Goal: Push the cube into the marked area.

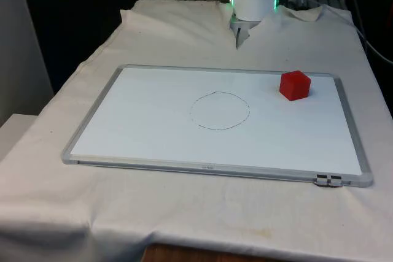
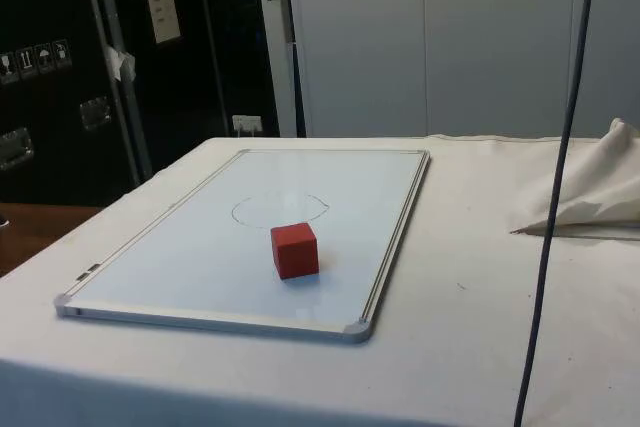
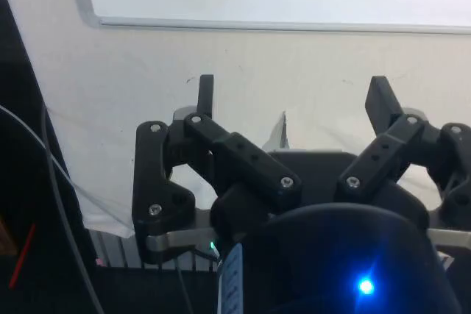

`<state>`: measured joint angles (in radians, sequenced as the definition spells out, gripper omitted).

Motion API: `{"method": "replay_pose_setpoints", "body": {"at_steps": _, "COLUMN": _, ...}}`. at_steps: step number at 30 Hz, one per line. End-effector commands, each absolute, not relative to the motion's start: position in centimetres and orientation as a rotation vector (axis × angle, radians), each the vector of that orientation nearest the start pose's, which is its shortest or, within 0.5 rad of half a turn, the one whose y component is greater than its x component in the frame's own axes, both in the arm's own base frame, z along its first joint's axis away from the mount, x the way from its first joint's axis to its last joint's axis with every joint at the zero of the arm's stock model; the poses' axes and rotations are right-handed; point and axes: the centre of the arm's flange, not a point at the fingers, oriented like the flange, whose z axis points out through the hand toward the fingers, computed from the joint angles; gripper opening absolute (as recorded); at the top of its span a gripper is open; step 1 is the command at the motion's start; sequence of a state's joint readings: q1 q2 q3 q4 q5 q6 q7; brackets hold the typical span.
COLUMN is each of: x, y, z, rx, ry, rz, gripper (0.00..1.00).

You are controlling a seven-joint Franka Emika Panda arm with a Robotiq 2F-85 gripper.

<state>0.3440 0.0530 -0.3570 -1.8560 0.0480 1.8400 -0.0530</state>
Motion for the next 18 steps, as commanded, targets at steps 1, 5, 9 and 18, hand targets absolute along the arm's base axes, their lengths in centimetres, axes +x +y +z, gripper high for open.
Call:
{"method": "replay_pose_setpoints", "body": {"at_steps": 1, "x": 56.87, "y": -0.05, "z": 48.37, "rx": -3.11, "ry": -0.04, "rz": 0.1, "gripper": 0.98}}
{"method": "replay_pose_setpoints", "body": {"at_steps": 5, "x": 56.87, "y": -0.05, "z": 48.37, "rx": -3.11, "ry": -0.04, "rz": 0.1, "gripper": 0.84}}
{"method": "replay_pose_setpoints", "body": {"at_steps": 9, "x": 56.87, "y": -0.05, "z": 48.37, "rx": -3.11, "ry": -0.04, "rz": 0.1, "gripper": 0.58}}
{"method": "replay_pose_setpoints", "body": {"at_steps": 18, "x": 56.87, "y": -0.05, "z": 48.37, "rx": -3.11, "ry": -0.04, "rz": 0.1, "gripper": 0.12}}
